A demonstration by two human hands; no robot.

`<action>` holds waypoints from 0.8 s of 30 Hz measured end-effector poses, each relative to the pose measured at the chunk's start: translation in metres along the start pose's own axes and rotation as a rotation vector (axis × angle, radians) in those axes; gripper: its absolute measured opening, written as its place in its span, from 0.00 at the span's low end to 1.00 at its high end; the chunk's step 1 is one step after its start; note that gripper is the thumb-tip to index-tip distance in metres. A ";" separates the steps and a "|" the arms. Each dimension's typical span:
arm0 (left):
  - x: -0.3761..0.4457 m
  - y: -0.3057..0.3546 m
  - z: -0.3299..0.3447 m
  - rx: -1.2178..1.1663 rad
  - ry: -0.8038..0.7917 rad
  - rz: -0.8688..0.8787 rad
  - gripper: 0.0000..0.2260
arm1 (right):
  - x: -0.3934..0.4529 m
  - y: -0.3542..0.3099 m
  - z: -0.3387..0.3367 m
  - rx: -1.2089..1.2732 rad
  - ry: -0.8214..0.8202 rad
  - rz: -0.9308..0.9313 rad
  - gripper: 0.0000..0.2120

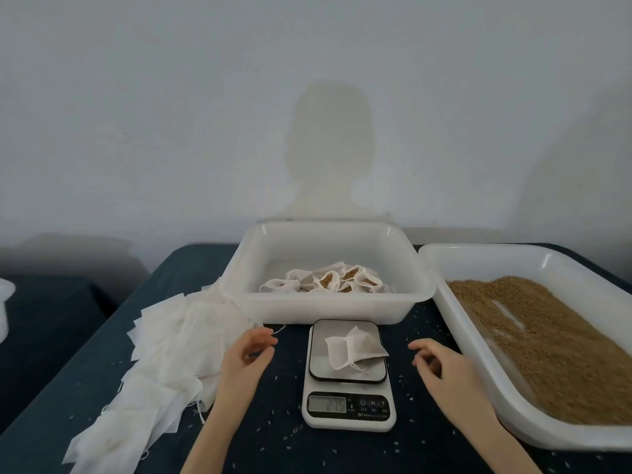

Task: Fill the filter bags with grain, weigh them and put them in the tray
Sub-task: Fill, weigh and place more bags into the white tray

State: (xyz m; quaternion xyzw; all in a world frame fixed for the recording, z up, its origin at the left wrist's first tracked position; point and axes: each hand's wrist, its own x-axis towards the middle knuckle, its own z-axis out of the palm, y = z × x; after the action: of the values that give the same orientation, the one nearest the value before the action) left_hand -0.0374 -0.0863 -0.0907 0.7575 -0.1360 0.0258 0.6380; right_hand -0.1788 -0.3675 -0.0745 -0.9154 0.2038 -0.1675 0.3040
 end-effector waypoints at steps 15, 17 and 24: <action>0.028 0.045 0.052 0.867 -0.476 0.609 0.13 | 0.005 -0.095 0.030 -0.294 -0.112 -0.419 0.24; 0.034 0.048 0.055 0.844 -0.472 0.606 0.09 | 0.010 -0.095 0.034 -0.316 -0.088 -0.403 0.18; 0.059 0.083 0.062 0.581 -0.392 0.515 0.06 | 0.002 -0.078 0.022 -0.043 0.034 -0.255 0.20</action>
State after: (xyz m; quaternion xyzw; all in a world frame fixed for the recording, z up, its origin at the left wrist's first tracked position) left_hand -0.0082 -0.1690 -0.0102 0.8374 -0.4262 0.0770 0.3334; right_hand -0.1458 -0.3004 -0.0422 -0.9372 0.0945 -0.2159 0.2571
